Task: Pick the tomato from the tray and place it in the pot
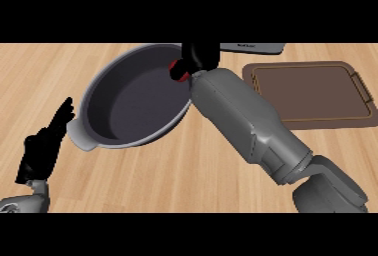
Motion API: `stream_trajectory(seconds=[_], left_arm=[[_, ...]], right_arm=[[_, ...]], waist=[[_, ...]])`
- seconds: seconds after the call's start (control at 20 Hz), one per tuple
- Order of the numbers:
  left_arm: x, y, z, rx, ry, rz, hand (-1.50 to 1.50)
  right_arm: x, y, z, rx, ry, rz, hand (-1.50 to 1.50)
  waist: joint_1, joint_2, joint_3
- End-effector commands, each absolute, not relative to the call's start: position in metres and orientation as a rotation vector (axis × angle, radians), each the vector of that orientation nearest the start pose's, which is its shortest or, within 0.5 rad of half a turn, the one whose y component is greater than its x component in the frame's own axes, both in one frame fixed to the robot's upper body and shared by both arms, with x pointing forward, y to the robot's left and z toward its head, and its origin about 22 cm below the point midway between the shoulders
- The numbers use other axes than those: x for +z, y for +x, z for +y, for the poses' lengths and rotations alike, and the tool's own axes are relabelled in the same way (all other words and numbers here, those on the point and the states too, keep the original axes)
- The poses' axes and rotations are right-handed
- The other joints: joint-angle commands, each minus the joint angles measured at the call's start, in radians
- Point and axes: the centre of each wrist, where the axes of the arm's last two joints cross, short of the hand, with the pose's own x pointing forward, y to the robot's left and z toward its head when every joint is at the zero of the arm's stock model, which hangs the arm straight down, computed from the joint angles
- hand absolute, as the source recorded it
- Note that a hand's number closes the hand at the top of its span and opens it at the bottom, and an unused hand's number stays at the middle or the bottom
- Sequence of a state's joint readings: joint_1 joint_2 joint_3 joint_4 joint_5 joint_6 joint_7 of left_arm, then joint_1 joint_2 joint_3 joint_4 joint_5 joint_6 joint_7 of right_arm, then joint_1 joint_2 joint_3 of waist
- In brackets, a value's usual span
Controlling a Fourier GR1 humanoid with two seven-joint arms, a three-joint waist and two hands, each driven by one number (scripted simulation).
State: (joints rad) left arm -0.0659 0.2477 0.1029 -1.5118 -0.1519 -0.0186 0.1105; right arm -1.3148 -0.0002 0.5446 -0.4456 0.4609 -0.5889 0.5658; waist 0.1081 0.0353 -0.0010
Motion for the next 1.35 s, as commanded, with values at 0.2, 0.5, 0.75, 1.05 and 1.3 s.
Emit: stream_trajectory(seconds=[0.2, 0.5, 0.75, 1.05, 1.3], left_arm=[[0.032, 0.258, 0.309, -0.224, 0.366, -1.435, 0.00], [0.026, 0.261, 0.313, -0.200, 0.382, -1.428, 0.00], [0.021, 0.248, 0.308, -0.201, 0.372, -1.428, 0.00], [0.007, 0.230, 0.316, -0.150, 0.435, -1.388, 0.00], [0.019, 0.224, 0.341, -0.127, 0.443, -1.364, 0.00]], right_arm=[[0.138, 0.427, -0.012, 0.511, -0.857, -1.702, -1.50], [0.160, 0.418, -0.009, 0.149, -0.663, -1.922, -1.50], [0.161, 0.418, -0.012, 0.130, -0.513, -1.884, -1.50], [0.142, 0.410, -0.024, 0.150, -0.338, -1.858, -1.50], [0.108, 0.374, -0.044, 0.105, -0.310, -1.885, -1.50]], waist=[[0.005, -0.003, 0.001], [-0.018, -0.006, 0.002], [-0.033, -0.017, 0.001], [-0.093, -0.034, 0.001], [-0.120, -0.043, 0.001]])
